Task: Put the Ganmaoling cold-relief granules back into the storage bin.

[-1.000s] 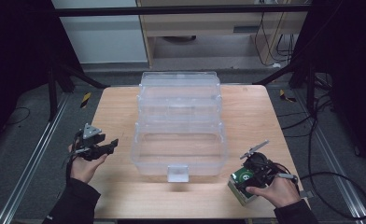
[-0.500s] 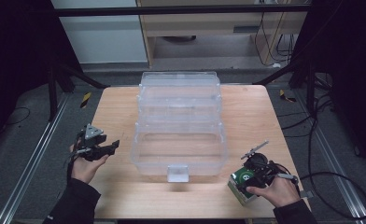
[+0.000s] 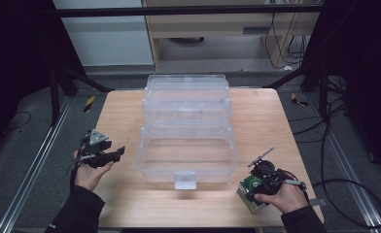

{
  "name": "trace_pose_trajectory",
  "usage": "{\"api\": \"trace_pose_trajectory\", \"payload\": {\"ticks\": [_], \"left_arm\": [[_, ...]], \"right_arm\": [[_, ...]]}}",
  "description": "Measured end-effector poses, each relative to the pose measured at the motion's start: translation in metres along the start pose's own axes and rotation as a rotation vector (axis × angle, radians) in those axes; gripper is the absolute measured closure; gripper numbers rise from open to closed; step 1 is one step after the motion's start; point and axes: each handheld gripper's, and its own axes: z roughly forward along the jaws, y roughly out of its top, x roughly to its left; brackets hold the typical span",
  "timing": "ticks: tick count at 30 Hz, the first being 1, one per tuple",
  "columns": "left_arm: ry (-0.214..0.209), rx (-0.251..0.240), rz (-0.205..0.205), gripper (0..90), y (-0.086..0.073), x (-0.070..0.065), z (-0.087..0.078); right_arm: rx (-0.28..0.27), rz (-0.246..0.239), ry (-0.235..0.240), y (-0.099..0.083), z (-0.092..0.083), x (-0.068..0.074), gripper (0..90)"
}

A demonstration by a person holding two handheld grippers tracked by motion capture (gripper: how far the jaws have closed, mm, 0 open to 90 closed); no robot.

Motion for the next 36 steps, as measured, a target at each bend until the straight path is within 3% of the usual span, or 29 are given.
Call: {"api": "trace_pose_trajectory", "payload": {"ticks": [23, 36], "left_arm": [[-0.005, 0.008, 0.007, 40.5, 0.000, -0.001, 0.001], [0.001, 0.022, 0.007, 40.2, -0.002, 0.000, 0.004]], "right_arm": [[0.075, 0.023, -0.004, 0.008, 0.001, -0.001, 16.6], [-0.008, 0.009, -0.011, 0.008, -0.022, -0.003, 16.8]]}}
